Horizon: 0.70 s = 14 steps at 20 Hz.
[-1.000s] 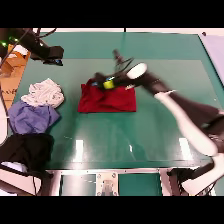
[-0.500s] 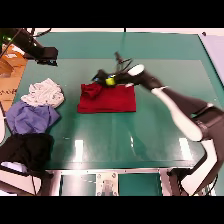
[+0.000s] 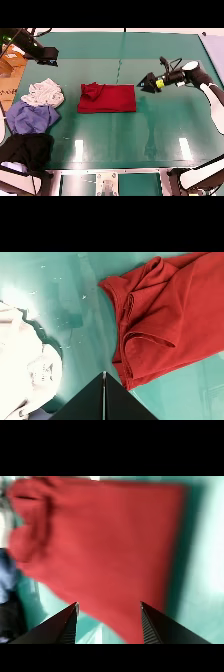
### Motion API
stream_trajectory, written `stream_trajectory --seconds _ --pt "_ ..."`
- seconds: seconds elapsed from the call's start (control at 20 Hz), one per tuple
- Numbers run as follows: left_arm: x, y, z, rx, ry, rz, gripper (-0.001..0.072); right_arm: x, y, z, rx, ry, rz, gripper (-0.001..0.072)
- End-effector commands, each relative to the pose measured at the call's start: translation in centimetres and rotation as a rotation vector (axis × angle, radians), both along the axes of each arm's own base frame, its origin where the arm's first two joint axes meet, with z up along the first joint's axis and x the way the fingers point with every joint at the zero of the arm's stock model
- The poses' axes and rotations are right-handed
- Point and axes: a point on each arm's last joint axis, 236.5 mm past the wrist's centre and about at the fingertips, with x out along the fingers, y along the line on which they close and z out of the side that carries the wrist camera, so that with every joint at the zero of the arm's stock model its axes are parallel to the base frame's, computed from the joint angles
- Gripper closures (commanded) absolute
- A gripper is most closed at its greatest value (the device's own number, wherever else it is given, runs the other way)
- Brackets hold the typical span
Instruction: Fold the shirts.
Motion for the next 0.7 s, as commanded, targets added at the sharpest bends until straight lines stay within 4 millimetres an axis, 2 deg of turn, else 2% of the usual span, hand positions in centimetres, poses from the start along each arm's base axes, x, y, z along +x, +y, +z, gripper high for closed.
stream_trajectory --seconds 0.0,0.05,0.25,0.3,0.35,0.4,0.5,0.55,0.6,0.65 --pt "-0.1 0.0 0.0 -0.001 0.003 0.002 0.0685 -1.6 0.2 -5.0 -0.012 0.048 -0.024 0.0247" --pt "-0.1 0.0 0.0 -0.001 0.002 0.002 0.0685 -1.9 1.6 -5.9 0.005 0.062 -0.015 0.0214" --pt "-0.1 0.0 0.0 -0.001 0.002 0.003 0.0685 -2.3 7.3 -7.6 0.057 0.088 0.017 0.0221" --pt "-0.1 0.0 0.0 -0.001 0.002 0.003 0.0685 -2.1 8.7 -7.1 0.079 0.069 0.026 0.0265" --pt "-0.1 0.0 0.0 -0.001 0.003 0.002 0.0685 -1.5 9.9 -6.0 0.113 0.034 0.036 0.063" --pt "-0.1 0.0 0.0 -0.001 0.003 0.002 0.0685 -0.6 10.9 -4.2 0.156 0.003 0.035 0.0699" --pt "-0.1 0.0 0.0 0.0 0.005 0.001 0.0685 1.6 11.3 0.3 0.202 -0.093 0.026 0.07" --pt "-0.3 0.0 -0.1 0.0 0.011 0.0 0.0685 2.9 10.6 3.3 0.208 -0.152 0.008 0.07" --pt "-0.3 0.0 -0.1 0.0 0.013 -0.001 0.0685 4.1 9.4 6.3 0.219 -0.203 -0.022 0.0701" --pt "-0.3 0.0 -0.1 0.0 0.013 -0.001 0.0685 5.4 7.1 9.5 0.225 -0.257 -0.072 0.0701"
